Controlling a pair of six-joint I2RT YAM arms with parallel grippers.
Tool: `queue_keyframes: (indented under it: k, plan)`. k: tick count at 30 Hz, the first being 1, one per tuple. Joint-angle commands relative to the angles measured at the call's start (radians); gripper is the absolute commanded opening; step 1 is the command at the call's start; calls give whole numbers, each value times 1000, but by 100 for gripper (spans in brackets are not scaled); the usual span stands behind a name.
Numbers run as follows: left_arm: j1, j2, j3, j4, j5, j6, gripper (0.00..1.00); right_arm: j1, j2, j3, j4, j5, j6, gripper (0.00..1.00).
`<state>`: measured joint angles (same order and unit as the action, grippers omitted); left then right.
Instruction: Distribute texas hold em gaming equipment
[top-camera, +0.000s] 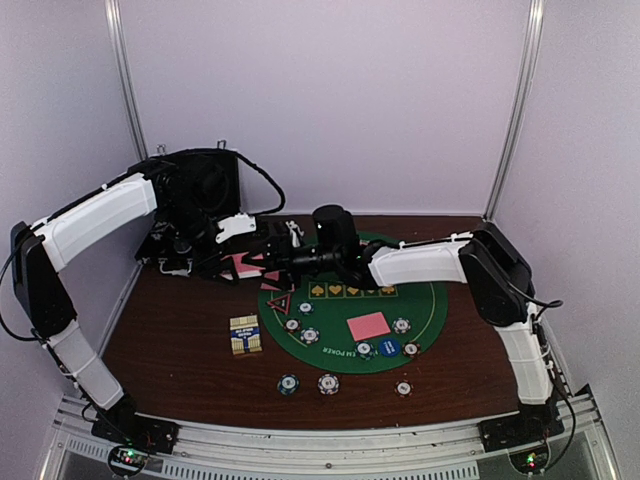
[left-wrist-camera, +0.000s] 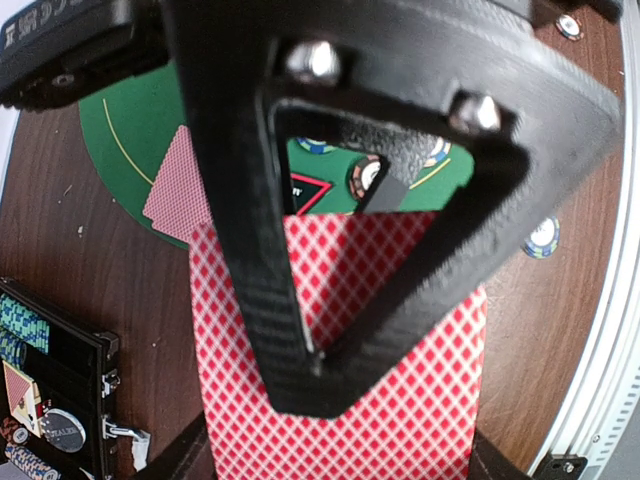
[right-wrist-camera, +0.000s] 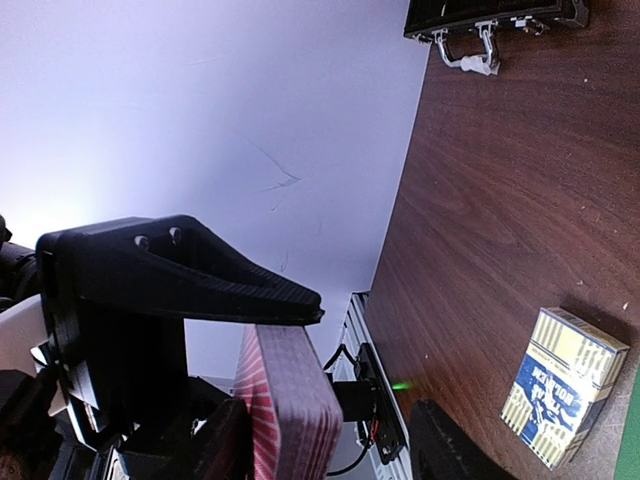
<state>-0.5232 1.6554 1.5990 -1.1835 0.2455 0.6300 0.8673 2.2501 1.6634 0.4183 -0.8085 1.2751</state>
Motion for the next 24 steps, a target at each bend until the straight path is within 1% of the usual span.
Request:
queue_keyframes:
  k: [1,4,6,7,9,11,20,24]
  plan:
    - [6,-14,24,10,23,-2,0,-28,-41,-46,-64,11,-39,53]
    - [6,-13,25,9,23,-2,0,-31,-51,-57,-63,7,-40,50]
    - [6,-13,24,10,22,-1,0,-35,-60,-62,-61,5,-40,46]
    - [6,-14,24,10,20,-1,0,-37,-64,-65,-61,3,-40,43]
    - [6,-13,22,10,19,-1,0,-40,-72,-64,-62,-3,-38,34]
    - [6,-13,21,10,18,-1,0,-42,-84,-63,-70,-10,-41,28]
    - [6,-16,13,11,13,2,0,-56,-135,-93,-87,-11,-54,22]
    - [6,-16,12,11,12,3,0,-57,-150,-104,-66,-15,-34,15]
